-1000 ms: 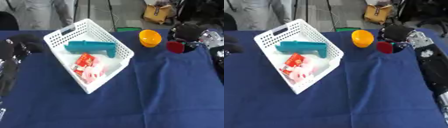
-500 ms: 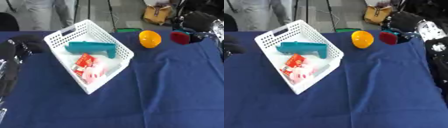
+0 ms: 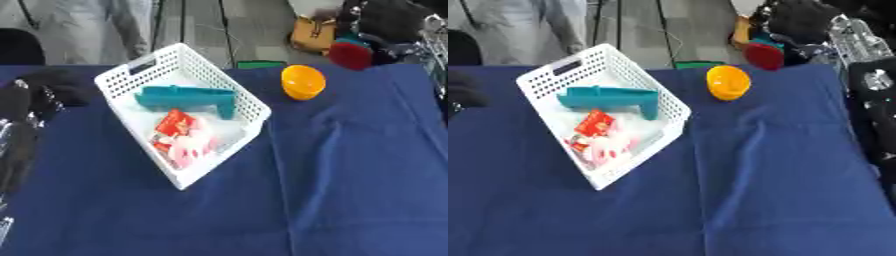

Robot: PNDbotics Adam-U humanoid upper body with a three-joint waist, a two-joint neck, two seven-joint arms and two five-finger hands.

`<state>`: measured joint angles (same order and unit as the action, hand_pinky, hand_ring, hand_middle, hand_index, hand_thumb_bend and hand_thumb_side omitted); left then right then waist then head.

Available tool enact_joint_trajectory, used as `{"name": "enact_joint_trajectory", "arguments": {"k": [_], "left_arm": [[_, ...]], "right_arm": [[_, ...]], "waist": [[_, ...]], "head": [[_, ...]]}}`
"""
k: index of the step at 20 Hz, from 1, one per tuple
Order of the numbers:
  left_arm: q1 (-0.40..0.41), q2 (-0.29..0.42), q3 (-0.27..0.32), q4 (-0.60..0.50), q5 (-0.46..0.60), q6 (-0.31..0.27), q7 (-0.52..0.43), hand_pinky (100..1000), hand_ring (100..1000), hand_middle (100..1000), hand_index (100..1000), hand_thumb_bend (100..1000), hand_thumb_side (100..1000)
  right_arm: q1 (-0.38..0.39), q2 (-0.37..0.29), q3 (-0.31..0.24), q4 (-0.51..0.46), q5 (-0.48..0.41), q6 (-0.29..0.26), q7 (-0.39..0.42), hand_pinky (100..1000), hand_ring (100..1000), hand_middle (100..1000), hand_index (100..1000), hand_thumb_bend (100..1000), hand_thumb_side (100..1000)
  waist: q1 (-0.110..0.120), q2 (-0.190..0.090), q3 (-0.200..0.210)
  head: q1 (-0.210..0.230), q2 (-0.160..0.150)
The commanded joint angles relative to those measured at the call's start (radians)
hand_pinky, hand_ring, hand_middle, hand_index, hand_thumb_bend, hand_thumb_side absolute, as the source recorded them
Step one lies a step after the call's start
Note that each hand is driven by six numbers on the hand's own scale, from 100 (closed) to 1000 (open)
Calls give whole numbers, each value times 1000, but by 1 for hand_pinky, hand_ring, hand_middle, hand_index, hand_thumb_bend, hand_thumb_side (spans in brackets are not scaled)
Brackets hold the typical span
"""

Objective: Pick up objects on the table and place them in the box.

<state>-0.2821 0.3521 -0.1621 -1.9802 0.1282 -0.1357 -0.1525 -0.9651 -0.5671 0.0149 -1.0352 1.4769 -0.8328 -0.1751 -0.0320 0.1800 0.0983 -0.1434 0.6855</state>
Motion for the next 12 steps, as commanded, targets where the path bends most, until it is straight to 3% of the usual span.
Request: {"name": "enact_joint_trajectory", "arguments": {"k": [1,5,6,12], "left_arm": [[-10,16,7,-20,7,0,2,758,687,711,821,228,903],[-12,14,6,-20,9,0,1,758,687,711,821,228,903],[-15,11,4,-20,10,-1,-1,758,687,710,821,228,904],[-27,5,-2,-20,16,-1,-7,757,687,710,821,226,903]], "right_arm": [[-42,16,10,-47,-36,35,-21,636,598,318,431,251,100],[-57,42,26,-54,-55,70,-43,630,595,316,430,252,100],[-68,75,27,-52,-67,84,-51,585,572,301,423,224,100],[-105,174,47,-14,-80,124,-59,564,561,298,421,206,100]], "waist": [[3,-22,5],[4,-22,10],[6,-21,20],[9,-14,52]], "head": [[-7,-9],[-12,-11],[-19,-14],[-39,-26]]}}
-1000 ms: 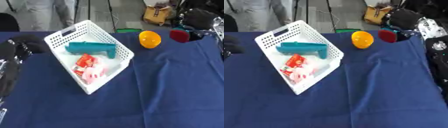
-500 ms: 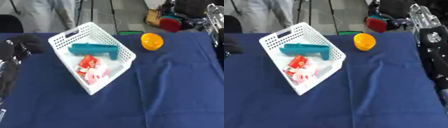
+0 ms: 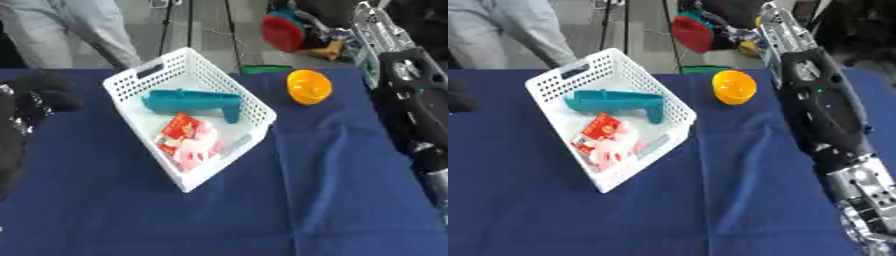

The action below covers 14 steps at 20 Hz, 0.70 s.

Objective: Pick up objects on the table and place them in the box.

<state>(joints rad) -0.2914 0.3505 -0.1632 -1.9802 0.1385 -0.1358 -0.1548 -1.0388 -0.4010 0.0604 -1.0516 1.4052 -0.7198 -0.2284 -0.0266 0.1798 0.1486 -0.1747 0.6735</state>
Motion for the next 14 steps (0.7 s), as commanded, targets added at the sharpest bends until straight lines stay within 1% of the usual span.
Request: {"name": "enact_joint_trajectory", "arguments": {"k": [1,2,5,6,9,11,12,14], "left_arm": [[-18,6,-2,-20,6,-1,-6,757,687,710,821,226,903],[-21,4,-3,-20,7,-2,-6,757,687,710,820,227,903],[-29,-2,-6,-20,10,-3,-10,757,687,710,820,226,905],[-33,-3,-8,-20,11,-3,-12,758,687,710,821,225,906],[-37,-7,-11,-20,12,-4,-16,758,687,710,821,225,907],[-37,-8,-11,-20,12,-4,-16,758,687,710,821,225,907],[-38,-9,-12,-20,12,-4,-17,758,687,710,821,225,911],[-43,-12,-15,-20,12,-5,-20,758,687,710,821,225,910]], "right_arm": [[-34,14,3,8,-5,9,-8,564,561,298,421,206,100],[-36,34,14,17,1,-10,-6,568,564,305,426,176,100],[-40,88,31,52,34,-82,12,572,566,309,429,153,100],[-39,108,35,65,48,-107,20,568,563,311,431,129,100],[-32,156,41,105,95,-167,43,568,563,315,435,119,100],[-27,173,38,118,118,-182,45,565,561,314,435,115,100],[-18,192,44,129,132,-185,49,559,558,316,436,100,100],[-5,233,59,157,173,-187,65,562,563,318,439,100,100]], "waist": [[4,-14,3],[5,-11,11],[10,-3,23],[12,0,27],[16,6,31],[17,7,31],[18,11,31],[21,17,32]], "head": [[-9,-15],[-16,-20],[-32,-35],[-37,-40],[-46,-45],[-47,-46],[-48,-48],[-51,-48]]}}
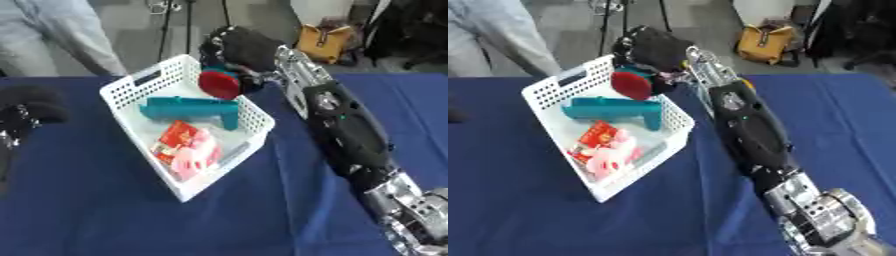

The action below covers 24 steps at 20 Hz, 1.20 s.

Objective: Pick up objects on the table and place them in the box.

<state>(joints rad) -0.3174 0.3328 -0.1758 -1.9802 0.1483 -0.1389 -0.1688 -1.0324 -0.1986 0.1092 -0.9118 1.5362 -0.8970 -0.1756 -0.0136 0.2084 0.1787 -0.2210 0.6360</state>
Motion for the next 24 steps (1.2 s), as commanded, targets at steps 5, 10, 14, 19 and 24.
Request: {"name": "enact_joint_trajectory", "arguments": {"k": [5,10,14,19,24], "left_arm": [[-17,5,-4,-20,1,-1,-8,758,687,710,821,225,913],[-16,4,-5,-20,0,0,-9,758,687,709,821,227,914],[-16,4,-5,-20,0,0,-9,758,687,709,821,227,913],[-15,4,-4,-20,1,0,-8,758,687,709,821,227,913],[-14,3,-3,-20,2,0,-8,758,687,709,821,227,912]], "right_arm": [[-15,57,-4,34,131,-10,-11,661,658,510,618,201,179],[-25,57,-25,27,189,20,-49,864,847,876,879,369,516],[-22,61,-21,36,209,7,-51,880,859,893,901,395,556],[-19,65,-15,37,210,-9,-52,906,881,931,934,514,635],[-13,66,-8,35,188,-10,-32,924,905,961,955,537,652]], "waist": [[10,-8,3],[7,-7,2],[7,-7,1],[8,-9,0],[9,-13,-1]], "head": [[-9,-8],[-11,-6],[-11,-6],[-14,-6],[-15,-8]]}}
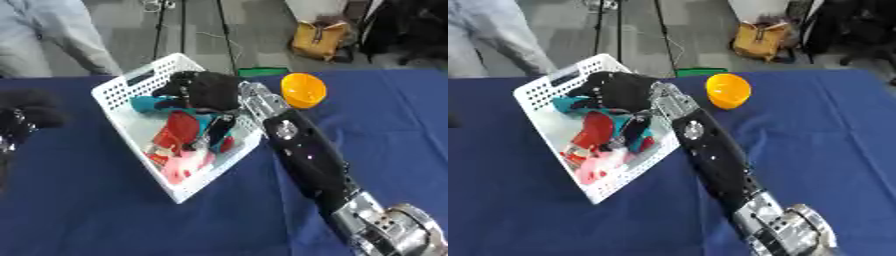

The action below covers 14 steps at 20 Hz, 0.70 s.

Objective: Pick up objects on the table and place them in the box.

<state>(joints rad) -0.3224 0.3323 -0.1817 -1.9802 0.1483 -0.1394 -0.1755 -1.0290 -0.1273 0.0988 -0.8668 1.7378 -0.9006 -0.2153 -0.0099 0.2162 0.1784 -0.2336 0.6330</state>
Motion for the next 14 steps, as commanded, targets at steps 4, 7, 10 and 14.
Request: {"name": "enact_joint_trajectory", "arguments": {"k": [4,7,10,14], "left_arm": [[-9,4,3,-20,2,0,-1,758,687,709,821,227,911],[-5,6,6,-20,1,1,2,758,687,709,821,229,910],[2,9,10,-20,-1,4,6,759,687,709,821,230,911],[12,13,15,-20,-6,8,13,759,686,709,822,233,914]], "right_arm": [[-11,-8,8,-16,-48,-6,39,917,898,967,963,388,841],[-3,-26,14,-43,-127,-6,59,850,858,914,945,274,681],[9,-72,23,-88,-321,-6,96,789,811,861,923,228,660],[36,-158,2,-184,-637,-6,201,696,749,805,890,171,592]], "waist": [[5,-22,-2],[4,-25,-8],[0,-30,-22],[-4,-33,-45]], "head": [[-2,-5],[6,-3],[20,2],[40,7]]}}
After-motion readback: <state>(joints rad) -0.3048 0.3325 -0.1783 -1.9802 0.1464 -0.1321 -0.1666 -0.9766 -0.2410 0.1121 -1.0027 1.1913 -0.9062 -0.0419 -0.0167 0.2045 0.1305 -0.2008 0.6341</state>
